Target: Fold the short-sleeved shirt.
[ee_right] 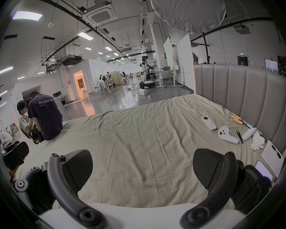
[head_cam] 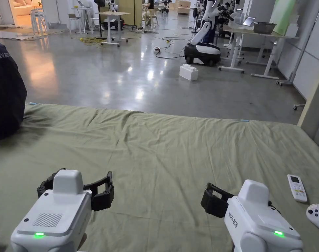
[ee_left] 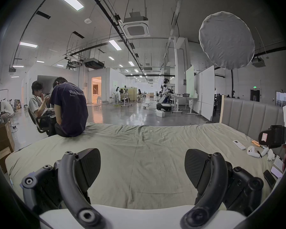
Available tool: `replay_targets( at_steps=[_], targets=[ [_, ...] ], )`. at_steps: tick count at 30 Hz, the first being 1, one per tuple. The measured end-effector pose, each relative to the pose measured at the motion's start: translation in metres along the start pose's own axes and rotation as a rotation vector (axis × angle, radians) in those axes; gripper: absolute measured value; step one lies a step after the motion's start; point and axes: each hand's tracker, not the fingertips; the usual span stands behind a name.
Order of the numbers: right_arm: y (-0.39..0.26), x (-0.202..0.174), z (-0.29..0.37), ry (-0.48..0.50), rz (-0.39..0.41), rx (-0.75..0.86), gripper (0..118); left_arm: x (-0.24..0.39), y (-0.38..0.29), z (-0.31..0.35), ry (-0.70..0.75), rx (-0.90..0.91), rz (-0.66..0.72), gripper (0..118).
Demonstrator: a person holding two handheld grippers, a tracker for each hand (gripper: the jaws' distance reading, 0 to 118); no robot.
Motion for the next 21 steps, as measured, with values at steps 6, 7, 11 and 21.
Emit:
replay_targets(
  at_steps=[6, 7, 11, 21],
  targets=[
    [-0.0014, -0.0003, -0.0032, 0.003, 0.005, -0.010, 118, 0.0028, 0.0000, 0.0020, -0.010, -0.010, 0.005, 103],
    [-0.0014, -0.0008, -0.0033, 0.002, 0.004, -0.013, 118, 0.0030, 0.0002, 0.0021, -0.010, -0.012, 0.005, 103],
    [-0.0018, -0.0030, -0.0037, -0.014, 0.026, -0.017, 118, 0.0041, 0.0004, 0.0028, -0.012, -0.019, 0.001, 103],
    [-0.0001, -0.0003, -0.0083, -0.034, 0.054, -0.015, 118, 0.0049, 0.0001, 0.0031, -0.015, -0.034, 0.008, 103]
  ],
)
